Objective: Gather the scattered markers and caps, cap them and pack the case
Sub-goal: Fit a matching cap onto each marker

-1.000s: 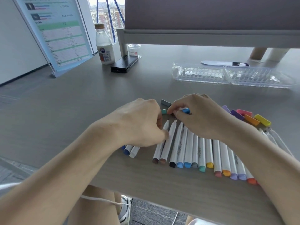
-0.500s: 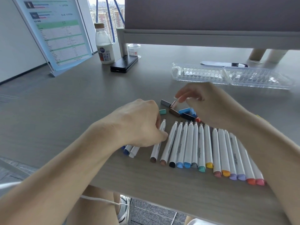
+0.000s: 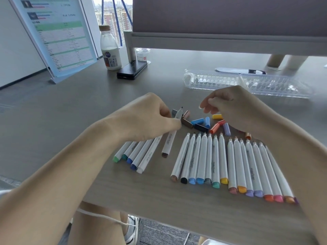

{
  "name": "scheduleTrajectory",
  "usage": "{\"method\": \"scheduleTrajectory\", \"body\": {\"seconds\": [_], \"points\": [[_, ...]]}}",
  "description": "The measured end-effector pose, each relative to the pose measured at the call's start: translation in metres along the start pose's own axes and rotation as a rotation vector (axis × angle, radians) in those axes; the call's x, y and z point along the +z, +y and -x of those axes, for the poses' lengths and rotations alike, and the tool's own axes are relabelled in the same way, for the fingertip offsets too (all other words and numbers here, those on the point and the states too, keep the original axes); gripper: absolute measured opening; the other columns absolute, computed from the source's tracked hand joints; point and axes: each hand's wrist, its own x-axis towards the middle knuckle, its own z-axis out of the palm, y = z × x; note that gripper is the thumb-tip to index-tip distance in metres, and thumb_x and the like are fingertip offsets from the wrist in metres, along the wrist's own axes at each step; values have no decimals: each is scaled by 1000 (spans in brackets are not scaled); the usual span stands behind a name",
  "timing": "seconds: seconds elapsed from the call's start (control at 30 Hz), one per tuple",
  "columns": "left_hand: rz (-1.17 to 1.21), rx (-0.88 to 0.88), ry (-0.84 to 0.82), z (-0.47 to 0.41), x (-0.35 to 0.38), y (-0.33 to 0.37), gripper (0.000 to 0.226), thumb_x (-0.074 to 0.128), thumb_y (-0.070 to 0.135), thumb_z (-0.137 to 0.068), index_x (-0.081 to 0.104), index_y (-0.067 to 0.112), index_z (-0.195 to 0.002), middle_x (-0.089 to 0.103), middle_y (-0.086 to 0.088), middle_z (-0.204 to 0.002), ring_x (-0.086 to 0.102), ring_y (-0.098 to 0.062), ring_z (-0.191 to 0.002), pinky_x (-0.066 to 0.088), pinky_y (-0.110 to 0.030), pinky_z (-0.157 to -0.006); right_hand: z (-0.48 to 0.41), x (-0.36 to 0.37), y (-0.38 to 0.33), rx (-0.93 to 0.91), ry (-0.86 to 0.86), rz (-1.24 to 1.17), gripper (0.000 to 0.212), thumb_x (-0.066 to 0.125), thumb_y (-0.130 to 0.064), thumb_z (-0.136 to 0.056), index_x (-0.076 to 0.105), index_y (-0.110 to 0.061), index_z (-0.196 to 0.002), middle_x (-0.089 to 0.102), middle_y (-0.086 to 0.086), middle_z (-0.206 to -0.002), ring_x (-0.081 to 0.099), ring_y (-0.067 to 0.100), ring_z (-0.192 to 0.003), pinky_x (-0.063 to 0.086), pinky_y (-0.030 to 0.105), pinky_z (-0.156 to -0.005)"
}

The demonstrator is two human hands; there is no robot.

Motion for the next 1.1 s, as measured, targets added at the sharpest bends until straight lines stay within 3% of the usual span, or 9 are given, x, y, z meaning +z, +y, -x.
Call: {"method": "scheduleTrajectory", "body": {"seconds": [0.17, 0.33, 0.43, 0.53, 0.63, 0.7, 0.77, 0.93, 1.1], "points": [[199, 25, 15, -7, 5, -2, 38, 68, 43, -91, 77, 9, -79, 48, -15, -63, 42, -20, -60, 40, -36, -64, -4, -8, -1, 101, 29, -293, 50, 36, -14, -105, 77, -16, -78, 79, 2, -85, 68, 15, -80, 45, 23, -68], [370, 72, 139, -14, 5, -7, 31, 65, 32, -96, 78, 17, -73, 43, -10, -68, 38, -23, -65, 36, -36, -67, -3, -10, 2, 89, 56, -329, 56, 32, -25, -108, 78, -15, -79, 80, 1, -86, 69, 18, -83, 46, 35, -82], [496, 110, 136, -20, -1, -14, 38, 62, 23, -99, 72, 15, -64, 45, -9, -64, 38, -21, -64, 36, -25, -63, -2, -11, 2, 95, 70, -332, 54, 34, -28, -109, 78, -16, -80, 80, 1, -86, 69, 16, -82, 46, 29, -77], [523, 150, 130, -31, -6, -26, 35, 64, 27, -95, 68, 0, -73, 51, -10, -66, 44, -17, -64, 35, -27, -63, 0, -7, -1, 39, 28, -133, 37, 46, -22, -107, 77, -23, -88, 79, 3, -94, 72, 20, -87, 50, 22, -68], [530, 172, 96, -42, -10, -39, 29, 63, 21, -97, 74, 20, -70, 60, 0, -67, 52, -13, -66, 37, -30, -63, 6, 6, -1, -10, -46, 78, 15, 66, -43, -94, 75, -31, -91, 75, -8, -85, 71, 11, -71, 60, 33, -72], [537, 184, 83, -47, -11, -45, 28, 62, 19, -99, 75, 21, -74, 64, 3, -70, 55, -12, -70, 40, -31, -66, 8, 17, -4, -66, -87, 180, 17, 73, -49, -86, 76, -32, -91, 72, -18, -86, 68, 3, -83, 56, 28, -78], [584, 206, 87, -49, -9, -49, 22, 64, 24, -95, 75, 19, -77, 65, 1, -75, 58, -14, -74, 43, -31, -69, 9, 24, -10, -105, -123, 288, 17, 74, -49, -86, 76, -35, -94, 65, -26, -90, 62, 3, -94, 47, 21, -76], [687, 259, 178, -50, 1, -56, 21, 60, 27, -91, 73, 12, -86, 71, -20, -92, 64, -14, -79, 48, -29, -72, 3, 29, -16, -176, -63, 508, 14, 71, -52, -85, 72, -41, -94, 53, -15, -98, 48, 14, -104, 32, 32, -88], [703, 281, 161, -48, 2, -53, 21, 59, 18, -101, 71, 11, -86, 77, -8, -88, 65, -13, -77, 48, -25, -69, 1, 34, -18, -168, -80, 453, 3, 72, -41, -87, 72, -38, -87, 49, -28, -83, 55, 14, -104, 33, 29, -86]]}}
